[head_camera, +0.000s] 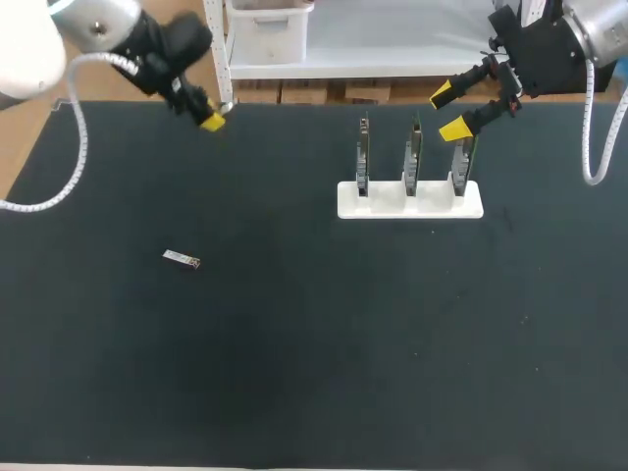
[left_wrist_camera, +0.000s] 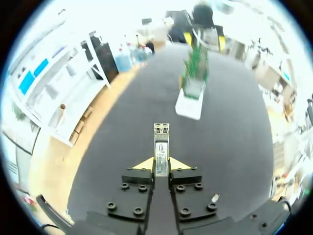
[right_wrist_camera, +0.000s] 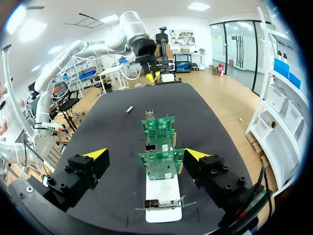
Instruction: Pick up the optical module with the left hand, and insert it into the network port with the right hand.
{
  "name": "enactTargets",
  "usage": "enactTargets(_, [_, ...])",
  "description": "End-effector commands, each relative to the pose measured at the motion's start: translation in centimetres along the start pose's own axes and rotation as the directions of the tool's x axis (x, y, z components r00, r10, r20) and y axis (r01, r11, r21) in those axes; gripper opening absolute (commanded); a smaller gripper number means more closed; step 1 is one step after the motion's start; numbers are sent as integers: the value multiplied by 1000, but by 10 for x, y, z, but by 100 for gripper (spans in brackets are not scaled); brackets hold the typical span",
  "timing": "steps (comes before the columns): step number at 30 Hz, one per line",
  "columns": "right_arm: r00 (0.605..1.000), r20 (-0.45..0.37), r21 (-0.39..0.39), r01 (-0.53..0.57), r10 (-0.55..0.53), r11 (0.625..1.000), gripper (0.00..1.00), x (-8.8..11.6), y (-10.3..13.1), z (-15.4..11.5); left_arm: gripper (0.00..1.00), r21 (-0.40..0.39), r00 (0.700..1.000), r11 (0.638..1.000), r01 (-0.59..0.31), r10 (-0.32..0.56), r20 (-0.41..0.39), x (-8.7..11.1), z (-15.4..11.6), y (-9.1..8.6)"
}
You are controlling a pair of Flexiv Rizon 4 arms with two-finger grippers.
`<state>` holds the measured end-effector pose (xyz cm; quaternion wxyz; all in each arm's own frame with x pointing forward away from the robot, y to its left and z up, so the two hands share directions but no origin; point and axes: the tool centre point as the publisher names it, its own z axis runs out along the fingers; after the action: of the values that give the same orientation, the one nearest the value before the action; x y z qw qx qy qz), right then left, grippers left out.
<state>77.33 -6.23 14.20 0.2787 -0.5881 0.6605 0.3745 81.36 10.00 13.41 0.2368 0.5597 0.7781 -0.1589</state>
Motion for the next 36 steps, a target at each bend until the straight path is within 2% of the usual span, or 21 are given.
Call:
enactTargets(1, [1000, 0, 4, 1, -1, 1000, 100, 0, 1, 0, 0, 15, 838, 974, 224, -201, 508, -24, 3, 5])
enactTargets(3, [1000, 0, 4, 1, -1, 1000, 100, 0, 1, 0, 0, 14, 829, 980, 199, -176, 530, -42, 4, 6])
enactTargets(6, [1000, 0, 4, 1, -1, 1000, 100, 0, 1, 0, 0, 18, 801, 985, 173, -152, 580, -69, 3, 8])
enactTargets(10, [1000, 0, 4, 1, -1, 1000, 100, 0, 1, 0, 0, 13, 758, 991, 135, -112, 642, -104, -1, 5])
enactTargets(14, [1000, 0, 4, 1, -1, 1000, 100, 0, 1, 0, 0, 25, 701, 996, 88, -80, 709, -133, -5, 1])
enactTargets(17, [1000, 0, 4, 1, -1, 1000, 100, 0, 1, 0, 0, 33, 684, 999, 10, -31, 729, -154, -3, -8])
enactTargets(18, [1000, 0, 4, 1, -1, 1000, 100, 0, 1, 0, 0, 20, 701, 1000, -8, -8, 714, -161, -1, -14])
enactTargets(21, [1000, 0, 4, 1, -1, 1000, 100, 0, 1, 0, 0, 16, 702, 998, -69, 37, 711, -176, 5, -27])
enactTargets(33, [1000, 0, 4, 1, -1, 1000, 100, 0, 1, 0, 0, 72, 624, 984, -160, 45, 780, -214, 27, -65])
enactTargets(36, [1000, 0, 4, 1, -1, 1000, 100, 0, 1, 0, 0, 73, 613, 980, -185, 57, 788, -225, 29, -73])
